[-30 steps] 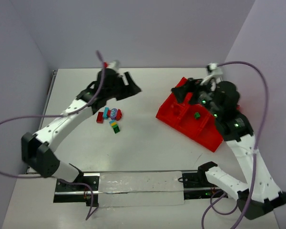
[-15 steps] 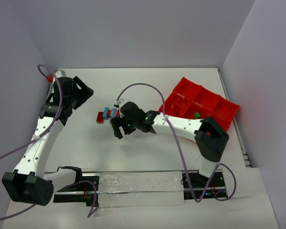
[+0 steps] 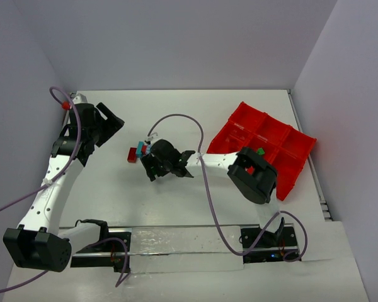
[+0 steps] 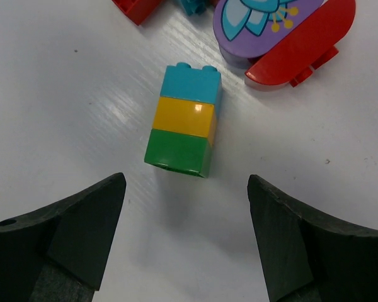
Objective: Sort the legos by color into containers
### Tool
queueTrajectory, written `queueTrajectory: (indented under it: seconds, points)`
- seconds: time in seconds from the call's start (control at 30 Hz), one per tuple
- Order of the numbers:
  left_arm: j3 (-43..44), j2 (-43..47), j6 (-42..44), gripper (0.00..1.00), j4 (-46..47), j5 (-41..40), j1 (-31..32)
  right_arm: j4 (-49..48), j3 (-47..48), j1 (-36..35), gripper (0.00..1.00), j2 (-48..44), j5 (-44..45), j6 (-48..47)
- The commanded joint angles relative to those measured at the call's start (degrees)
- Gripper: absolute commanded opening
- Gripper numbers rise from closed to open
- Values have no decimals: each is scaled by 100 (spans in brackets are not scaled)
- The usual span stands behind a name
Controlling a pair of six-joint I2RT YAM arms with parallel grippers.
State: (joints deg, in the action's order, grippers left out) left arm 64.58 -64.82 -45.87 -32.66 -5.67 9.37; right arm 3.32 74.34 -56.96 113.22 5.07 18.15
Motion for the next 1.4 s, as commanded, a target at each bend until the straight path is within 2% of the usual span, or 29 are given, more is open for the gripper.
queueTrajectory:
  seconds: [0.0,0.33,0.6,0.67,0.77,0.9,1.03,1.13,1.2,1.27,1.33,1.37]
  points:
    - [10,111,47,80,260,227,-31,-473,254,-88,84,118,281,-81]
    - [-15,69,50,79,316,456,-31,-494,425,-95,55,337,666,71]
    - [-24,124,64,79,343,523,-31,-455,577,-105,52,565,587,105]
    - [-24,126,82,80,339,523,-31,-464,551,-97,45,547,593,106]
    - [-24,126,120,79,325,523,-31,-389,536,-104,27,473,616,67]
    - [-33,128,277,79,321,523,-31,-153,451,-96,8,94,541,22]
    - [55,76,588,79,251,667,-40,11,16,-9,2,-590,170,-144]
    - [159,-10,1108,79,301,1299,-57,-22,-780,498,2,-1730,-965,-105]
    - [108,-8,1316,79,470,2041,-58,-142,-1166,834,2,-2258,-1612,-75]
    - [-102,69,1417,79,951,3131,-58,-201,-1527,1325,2,-2787,-2462,-6]
    - [-289,151,1397,80,1341,4089,-58,-133,-1716,1547,2,-3198,-2891,-18]
    - [-518,204,1339,80,1772,4824,-58,-59,-1807,1734,2,-3480,-3249,-50]
